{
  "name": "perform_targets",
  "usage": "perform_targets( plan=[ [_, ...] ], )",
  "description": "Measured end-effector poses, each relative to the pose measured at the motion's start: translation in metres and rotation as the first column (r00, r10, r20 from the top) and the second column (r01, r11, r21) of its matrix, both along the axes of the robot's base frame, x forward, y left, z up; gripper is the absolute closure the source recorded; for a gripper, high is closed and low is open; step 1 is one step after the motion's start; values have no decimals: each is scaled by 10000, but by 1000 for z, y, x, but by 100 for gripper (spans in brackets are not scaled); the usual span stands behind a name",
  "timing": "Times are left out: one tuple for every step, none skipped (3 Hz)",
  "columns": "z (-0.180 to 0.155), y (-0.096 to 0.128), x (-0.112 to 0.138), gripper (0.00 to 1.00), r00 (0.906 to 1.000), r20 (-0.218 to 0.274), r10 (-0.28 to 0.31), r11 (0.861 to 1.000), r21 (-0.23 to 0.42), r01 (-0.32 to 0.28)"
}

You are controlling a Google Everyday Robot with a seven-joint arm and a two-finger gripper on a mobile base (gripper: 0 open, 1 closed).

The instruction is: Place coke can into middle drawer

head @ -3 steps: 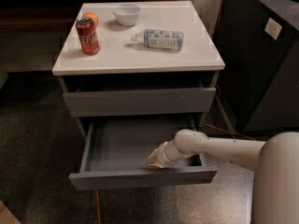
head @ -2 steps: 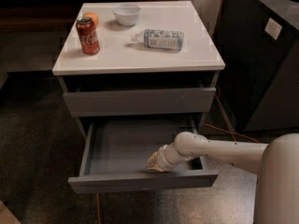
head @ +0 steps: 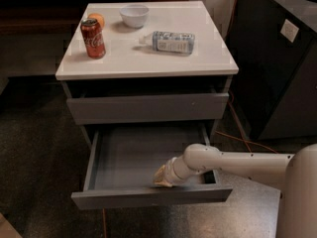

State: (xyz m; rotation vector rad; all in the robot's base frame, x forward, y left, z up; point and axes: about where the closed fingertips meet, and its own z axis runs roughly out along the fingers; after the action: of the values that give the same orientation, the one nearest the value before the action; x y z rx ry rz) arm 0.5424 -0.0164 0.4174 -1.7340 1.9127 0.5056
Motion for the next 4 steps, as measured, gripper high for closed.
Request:
perform_targets(
  plan=[
    [35, 6, 17, 100, 9960, 882, 136, 9995, -298, -110],
    [60, 7, 31, 100, 9888, 1476, 211, 9985, -536, -133],
    [98, 8, 42, 82, 9761, 2134, 403, 9972, -704, -258],
    [130, 12, 48, 59, 9733, 2267, 370, 9993, -129, -350]
  ],
)
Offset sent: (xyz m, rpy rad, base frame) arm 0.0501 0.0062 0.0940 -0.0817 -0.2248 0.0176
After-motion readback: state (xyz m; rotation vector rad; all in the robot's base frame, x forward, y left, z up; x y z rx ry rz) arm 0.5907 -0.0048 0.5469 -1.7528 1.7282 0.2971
